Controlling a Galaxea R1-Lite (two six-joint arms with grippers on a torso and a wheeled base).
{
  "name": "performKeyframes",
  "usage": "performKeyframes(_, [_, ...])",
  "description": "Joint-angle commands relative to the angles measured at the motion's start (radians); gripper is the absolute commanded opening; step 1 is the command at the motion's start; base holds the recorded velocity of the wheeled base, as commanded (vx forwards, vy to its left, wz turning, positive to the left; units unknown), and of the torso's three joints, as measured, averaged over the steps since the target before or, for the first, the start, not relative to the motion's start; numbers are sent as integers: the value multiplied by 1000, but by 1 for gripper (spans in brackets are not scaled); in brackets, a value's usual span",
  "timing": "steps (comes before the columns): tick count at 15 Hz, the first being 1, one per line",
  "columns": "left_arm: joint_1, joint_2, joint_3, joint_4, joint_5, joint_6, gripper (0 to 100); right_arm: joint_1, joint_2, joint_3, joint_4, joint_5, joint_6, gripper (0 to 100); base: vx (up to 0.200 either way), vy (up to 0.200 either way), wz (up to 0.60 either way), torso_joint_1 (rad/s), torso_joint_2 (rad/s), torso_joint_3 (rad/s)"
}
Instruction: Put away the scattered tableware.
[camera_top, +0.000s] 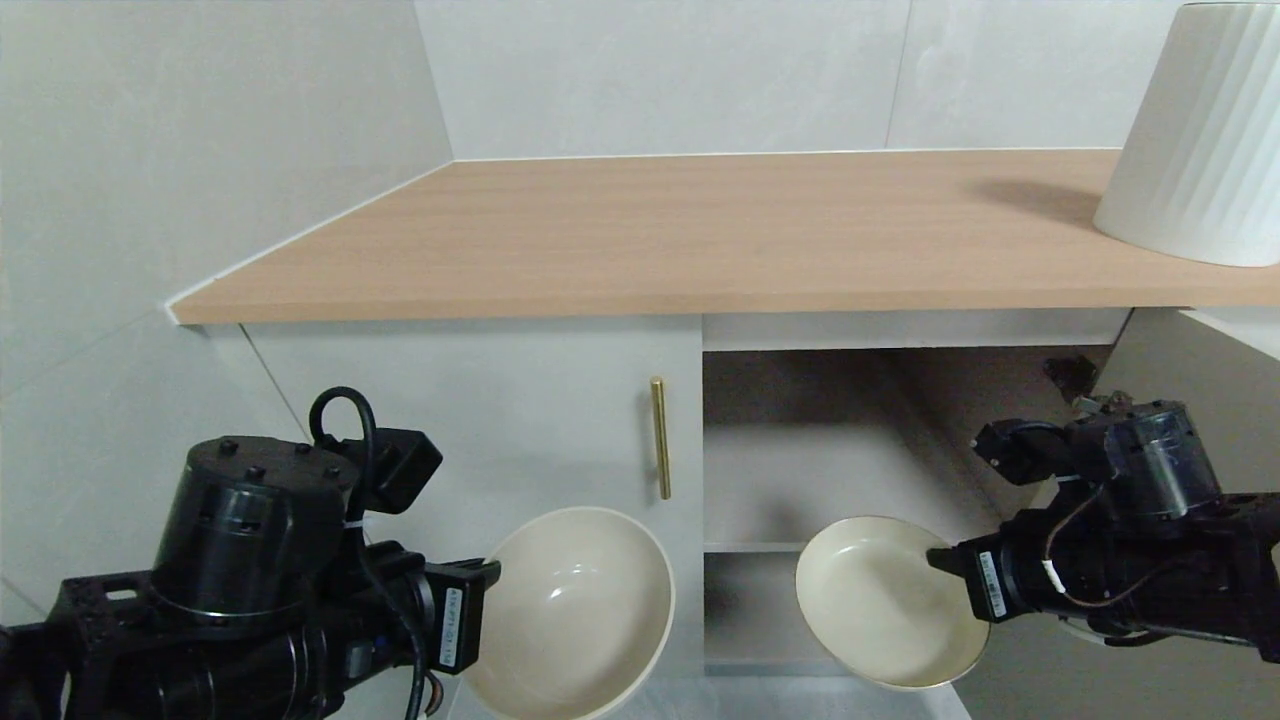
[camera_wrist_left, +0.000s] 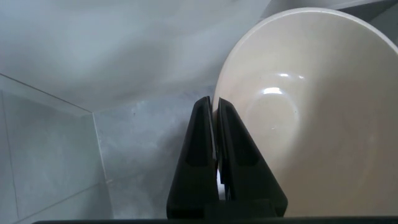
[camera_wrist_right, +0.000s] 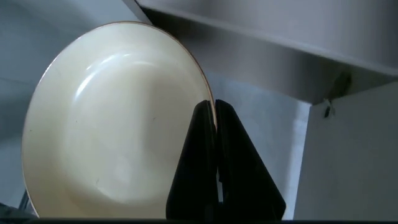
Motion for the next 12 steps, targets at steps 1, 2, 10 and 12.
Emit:
performKeyframes(1, [0, 1, 0, 0, 1, -1, 0, 1, 31, 0, -1, 0, 0, 0, 0, 0, 0, 0, 0, 0])
performKeyframes(2, [0, 3, 0, 0, 1, -1, 0, 2, 54, 0, -1, 0, -2, 0, 0, 0, 0, 0, 0, 0])
performKeyframes(10, [0, 17, 8, -2, 1, -1, 0, -7, 497, -125, -263, -109, 161, 0, 0, 0, 0, 0, 0, 0])
performKeyframes(12, [0, 21, 8, -2, 1, -1, 0, -19, 586, -182, -321, -179, 181, 0, 0, 0, 0, 0, 0, 0])
